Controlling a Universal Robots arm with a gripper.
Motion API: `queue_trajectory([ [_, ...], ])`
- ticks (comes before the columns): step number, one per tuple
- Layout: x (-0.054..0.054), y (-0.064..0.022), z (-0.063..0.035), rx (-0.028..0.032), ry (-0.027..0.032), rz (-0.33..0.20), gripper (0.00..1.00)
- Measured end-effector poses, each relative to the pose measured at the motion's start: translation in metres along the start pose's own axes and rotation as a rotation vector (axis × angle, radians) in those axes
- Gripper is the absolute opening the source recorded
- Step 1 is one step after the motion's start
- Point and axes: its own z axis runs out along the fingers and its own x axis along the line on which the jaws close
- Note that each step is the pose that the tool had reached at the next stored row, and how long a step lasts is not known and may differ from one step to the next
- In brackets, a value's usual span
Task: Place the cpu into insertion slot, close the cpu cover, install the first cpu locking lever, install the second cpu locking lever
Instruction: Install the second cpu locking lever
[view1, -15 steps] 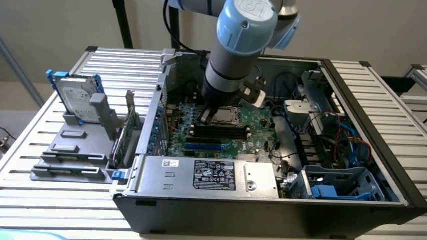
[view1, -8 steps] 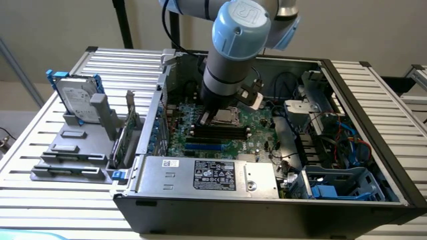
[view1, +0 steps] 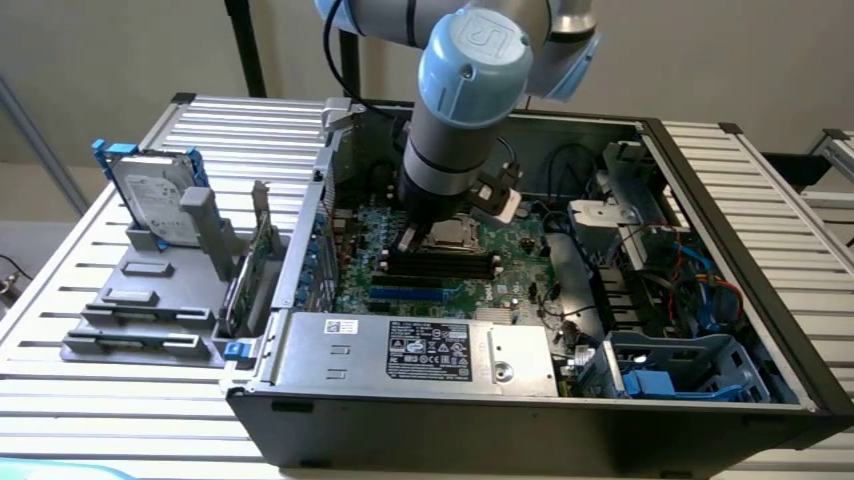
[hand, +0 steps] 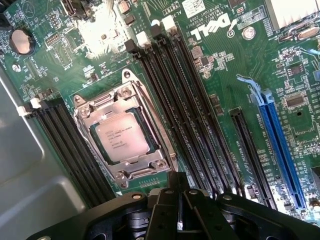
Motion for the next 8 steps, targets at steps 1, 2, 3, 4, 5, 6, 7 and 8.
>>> queue_trajectory([
  [1, 0.0, -0.0001, 0.0009, -0.0005, 0.0004, 0.002, 0.11],
  [2, 0.0, -0.0002, 0.0016, -0.001, 0.0008, 0.004, 0.11],
  [3, 0.0, -0.0002, 0.0023, -0.0016, 0.0013, 0.006, 0.11],
  [4, -0.0001, -0.0003, 0.0031, -0.0024, 0.0019, 0.009, 0.11],
  [5, -0.0002, -0.0004, 0.0037, -0.0033, 0.0026, 0.012, 0.11],
  [6, -0.0002, -0.0005, 0.0044, -0.0044, 0.0035, 0.017, 0.11],
  [7, -0.0002, -0.0006, 0.005, -0.0056, 0.0047, 0.022, 0.11],
  [8, -0.0002, -0.0008, 0.0055, -0.0069, 0.0058, 0.027, 0.11],
])
